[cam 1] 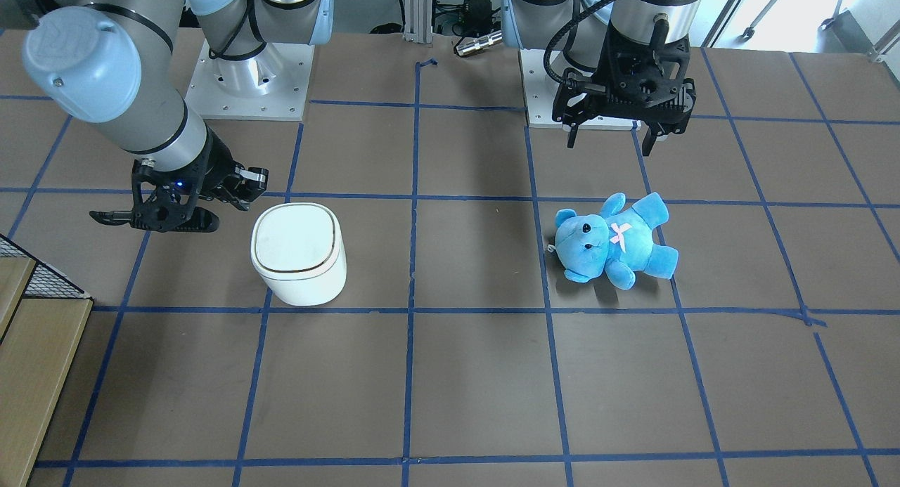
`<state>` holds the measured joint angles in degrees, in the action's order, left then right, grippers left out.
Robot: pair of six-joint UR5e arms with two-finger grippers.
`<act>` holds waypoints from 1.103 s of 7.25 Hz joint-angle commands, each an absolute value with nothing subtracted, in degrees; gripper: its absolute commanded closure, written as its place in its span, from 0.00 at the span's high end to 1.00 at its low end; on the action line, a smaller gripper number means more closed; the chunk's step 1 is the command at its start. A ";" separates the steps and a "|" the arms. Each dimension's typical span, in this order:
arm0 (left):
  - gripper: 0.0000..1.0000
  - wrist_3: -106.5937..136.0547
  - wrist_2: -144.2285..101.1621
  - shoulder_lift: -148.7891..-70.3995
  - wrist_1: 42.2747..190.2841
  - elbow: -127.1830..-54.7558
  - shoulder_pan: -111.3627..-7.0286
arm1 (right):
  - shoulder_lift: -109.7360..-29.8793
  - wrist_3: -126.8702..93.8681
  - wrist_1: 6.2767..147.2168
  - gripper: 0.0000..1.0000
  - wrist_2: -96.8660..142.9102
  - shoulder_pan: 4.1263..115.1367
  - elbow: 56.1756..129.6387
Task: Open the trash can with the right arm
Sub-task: 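Lower the right gripper onto the lid edge farthest from the robot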
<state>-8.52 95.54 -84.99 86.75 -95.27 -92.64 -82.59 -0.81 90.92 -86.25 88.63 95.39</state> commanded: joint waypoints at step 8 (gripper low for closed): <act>1.00 -8.53 95.54 -84.99 86.75 -95.27 -92.64 | -79.72 -0.53 96.50 0.00 -85.78 88.77 99.05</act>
<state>-8.53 95.54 -84.99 86.75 -95.27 -92.64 -80.03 -0.57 96.21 -86.06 88.77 98.99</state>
